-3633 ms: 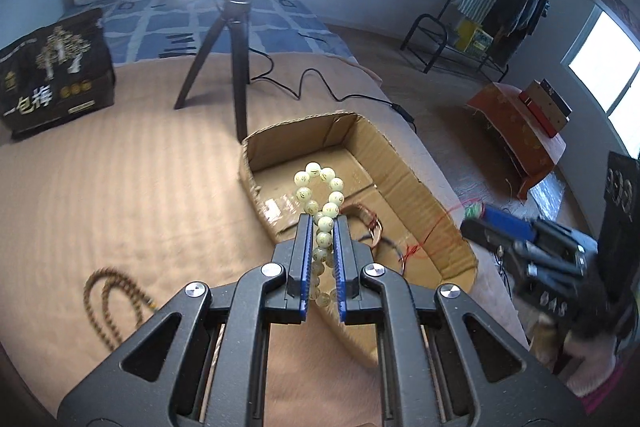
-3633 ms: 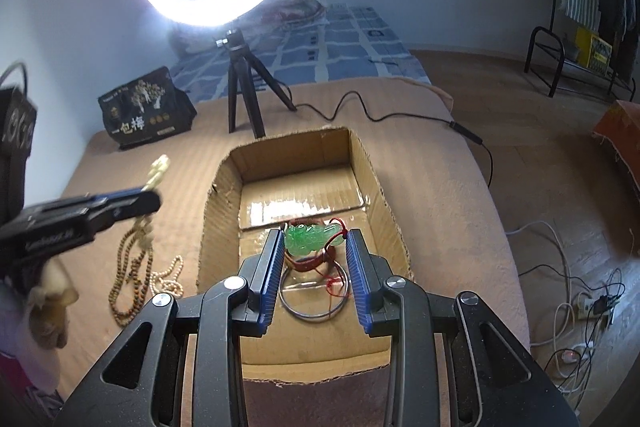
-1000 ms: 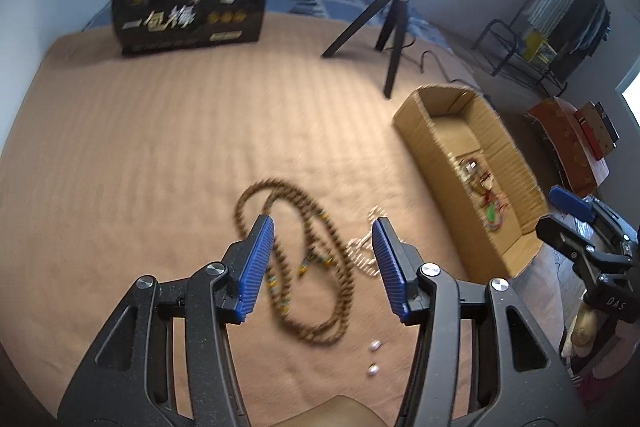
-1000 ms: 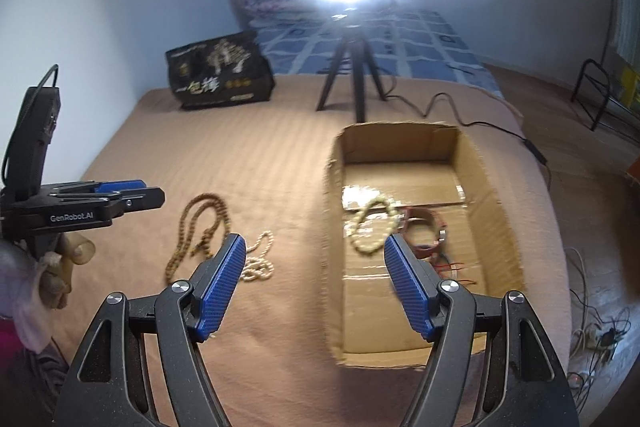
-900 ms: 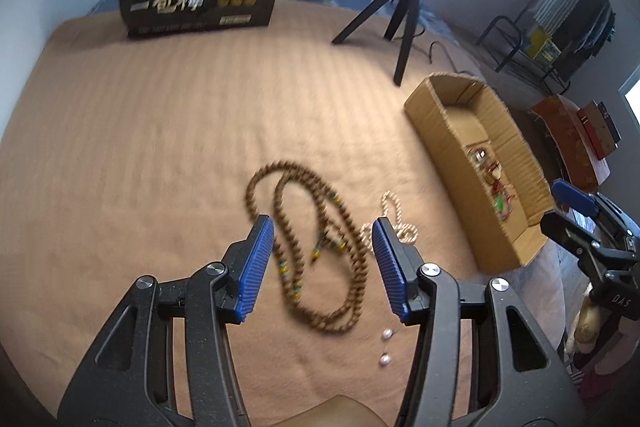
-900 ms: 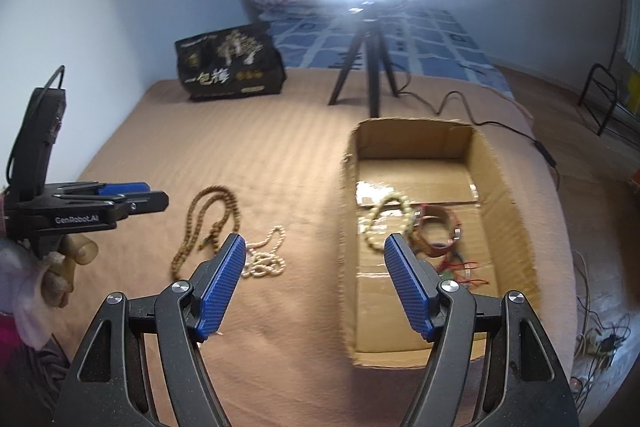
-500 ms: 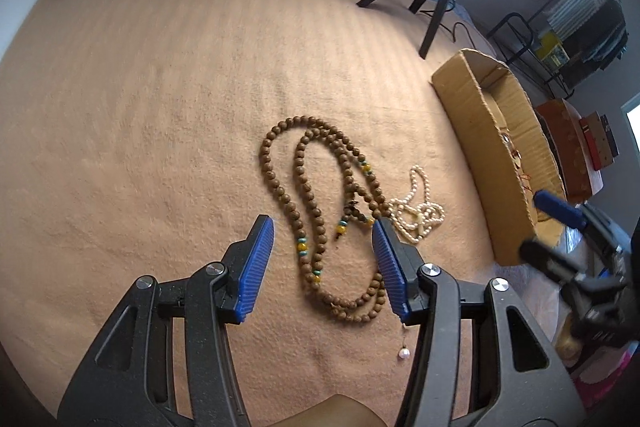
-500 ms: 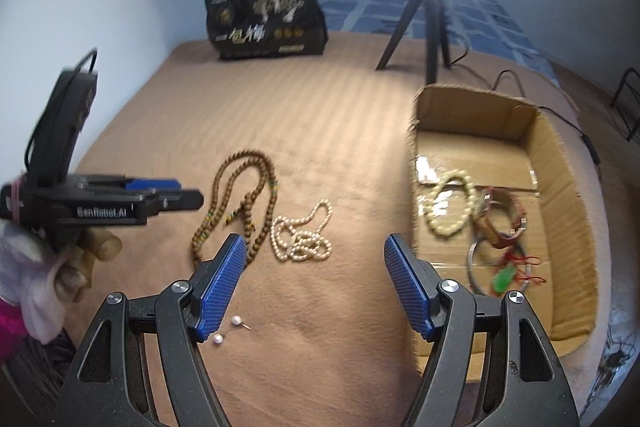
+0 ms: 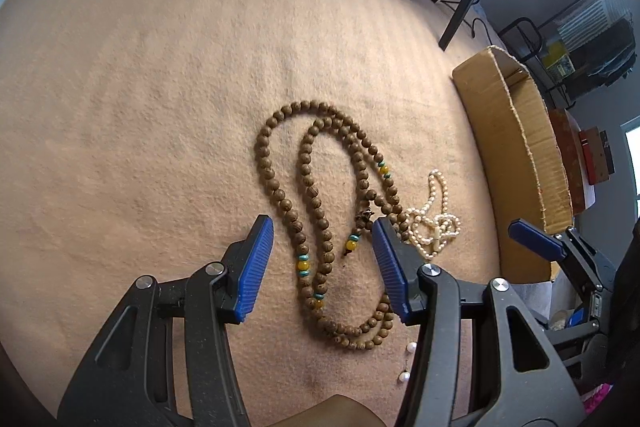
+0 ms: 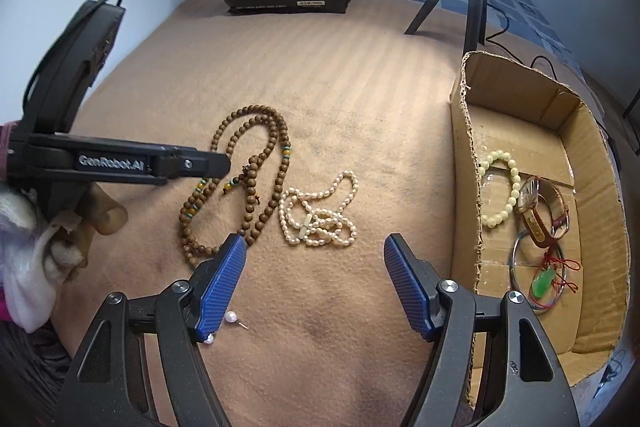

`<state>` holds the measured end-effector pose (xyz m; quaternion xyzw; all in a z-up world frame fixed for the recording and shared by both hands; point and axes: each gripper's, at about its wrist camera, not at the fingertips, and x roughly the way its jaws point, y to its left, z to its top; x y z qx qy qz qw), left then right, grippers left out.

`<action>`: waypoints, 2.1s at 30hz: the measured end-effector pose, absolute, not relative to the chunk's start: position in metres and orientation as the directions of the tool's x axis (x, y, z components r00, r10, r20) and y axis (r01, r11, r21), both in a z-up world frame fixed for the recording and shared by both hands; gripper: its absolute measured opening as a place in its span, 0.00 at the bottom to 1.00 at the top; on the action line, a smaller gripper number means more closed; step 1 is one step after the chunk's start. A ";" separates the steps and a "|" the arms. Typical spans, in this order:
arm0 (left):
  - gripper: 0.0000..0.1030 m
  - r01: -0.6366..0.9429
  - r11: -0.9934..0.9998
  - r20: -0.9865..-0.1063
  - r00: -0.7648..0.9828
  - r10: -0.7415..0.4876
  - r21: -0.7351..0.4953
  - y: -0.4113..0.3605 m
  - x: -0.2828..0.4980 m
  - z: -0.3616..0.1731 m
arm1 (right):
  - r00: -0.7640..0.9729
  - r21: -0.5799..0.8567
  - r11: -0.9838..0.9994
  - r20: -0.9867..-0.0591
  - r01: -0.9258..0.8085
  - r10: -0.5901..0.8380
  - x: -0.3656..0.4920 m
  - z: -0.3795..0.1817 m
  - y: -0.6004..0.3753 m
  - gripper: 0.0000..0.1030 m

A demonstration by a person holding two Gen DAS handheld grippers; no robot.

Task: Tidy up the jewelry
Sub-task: 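Move both tools back toward the brown prayer-bead necklace, then close the left tool on the brown prayer beads while the right tool grips the pearl necklace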

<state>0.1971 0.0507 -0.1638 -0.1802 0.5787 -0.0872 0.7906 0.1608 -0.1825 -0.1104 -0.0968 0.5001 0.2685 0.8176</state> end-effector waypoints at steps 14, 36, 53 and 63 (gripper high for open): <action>0.51 -0.078 0.904 -0.869 0.323 -0.376 -0.420 0.042 0.205 -0.166 | 0.334 0.118 0.830 -0.878 -0.546 0.345 0.162 -0.118 -0.176 0.66; 0.69 -0.098 0.948 -0.910 0.325 -0.256 -0.302 0.007 0.239 -0.175 | 0.323 0.112 0.837 -0.889 -0.535 0.326 0.168 -0.131 -0.166 0.63; 0.18 -0.043 0.985 -0.916 0.375 -0.139 -0.167 0.021 0.235 -0.179 | 0.319 0.078 0.852 -0.906 -0.518 0.277 0.181 -0.148 -0.156 0.63; 0.12 -0.040 0.978 -0.910 0.376 -0.175 -0.205 0.029 0.228 -0.176 | 0.333 0.025 0.861 -0.916 -0.508 0.223 0.191 -0.158 -0.146 0.63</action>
